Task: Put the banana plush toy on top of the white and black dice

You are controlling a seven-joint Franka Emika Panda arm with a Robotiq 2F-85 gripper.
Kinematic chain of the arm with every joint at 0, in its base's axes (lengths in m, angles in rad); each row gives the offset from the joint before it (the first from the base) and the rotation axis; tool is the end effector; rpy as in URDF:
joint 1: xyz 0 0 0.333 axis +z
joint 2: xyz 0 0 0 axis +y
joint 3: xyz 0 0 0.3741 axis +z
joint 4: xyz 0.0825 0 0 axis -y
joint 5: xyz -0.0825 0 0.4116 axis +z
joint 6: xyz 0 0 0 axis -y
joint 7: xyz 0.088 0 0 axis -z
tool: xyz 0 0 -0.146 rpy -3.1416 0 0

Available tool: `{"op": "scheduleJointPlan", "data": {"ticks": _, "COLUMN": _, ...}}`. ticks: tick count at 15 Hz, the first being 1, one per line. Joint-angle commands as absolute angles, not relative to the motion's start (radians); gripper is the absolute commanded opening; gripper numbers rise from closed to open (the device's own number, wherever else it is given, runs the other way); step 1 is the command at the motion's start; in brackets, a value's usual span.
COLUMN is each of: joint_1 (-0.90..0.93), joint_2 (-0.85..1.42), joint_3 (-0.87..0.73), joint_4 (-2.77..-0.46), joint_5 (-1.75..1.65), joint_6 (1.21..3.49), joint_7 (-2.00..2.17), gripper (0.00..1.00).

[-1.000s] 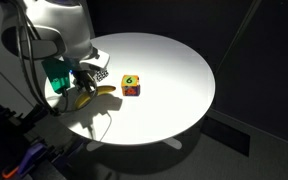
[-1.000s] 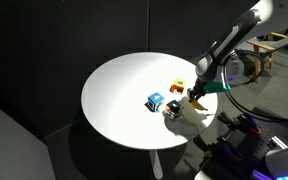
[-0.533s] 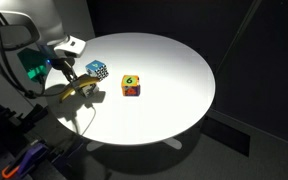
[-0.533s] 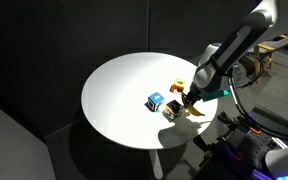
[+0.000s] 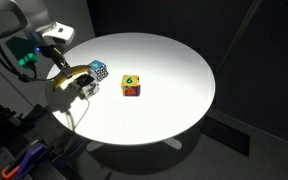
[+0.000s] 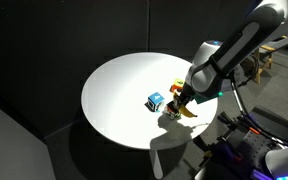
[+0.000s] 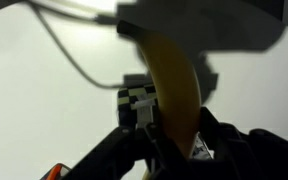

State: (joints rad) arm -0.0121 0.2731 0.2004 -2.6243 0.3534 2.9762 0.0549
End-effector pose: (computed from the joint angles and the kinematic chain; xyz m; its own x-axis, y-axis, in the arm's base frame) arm 0.4510 0.0703 0.1534 0.9738 -0.2235 0.0429 -0.2158 -0.9666 -0.1382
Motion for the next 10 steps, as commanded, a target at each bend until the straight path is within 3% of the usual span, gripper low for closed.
{"op": "scheduleJointPlan", "data": {"ticks": 1, "joint_1": -0.029, "joint_2": 0.251, "joint_3": 0.234, "joint_4": -2.601, "joint_5": 0.374, "joint_6": 2.98, "joint_7": 0.055, "gripper": 0.16}}
{"op": "scheduleJointPlan", "data": {"ticks": 7, "joint_1": -0.026, "joint_2": 0.247, "joint_3": 0.234, "joint_4": -2.582, "joint_5": 0.367, "joint_6": 2.977, "joint_7": 0.051, "gripper": 0.16}}
{"op": "scheduleJointPlan", "data": {"ticks": 8, "joint_1": -0.013, "joint_2": 0.267, "joint_3": 0.221, "joint_4": -2.579, "joint_5": 0.351, "joint_6": 2.974, "joint_7": 0.06, "gripper": 0.41}}
{"op": "scheduleJointPlan", "data": {"ticks": 10, "joint_1": -0.013, "joint_2": 0.267, "joint_3": 0.221, "joint_4": -2.578, "joint_5": 0.351, "joint_6": 2.974, "joint_7": 0.06, "gripper": 0.41}}
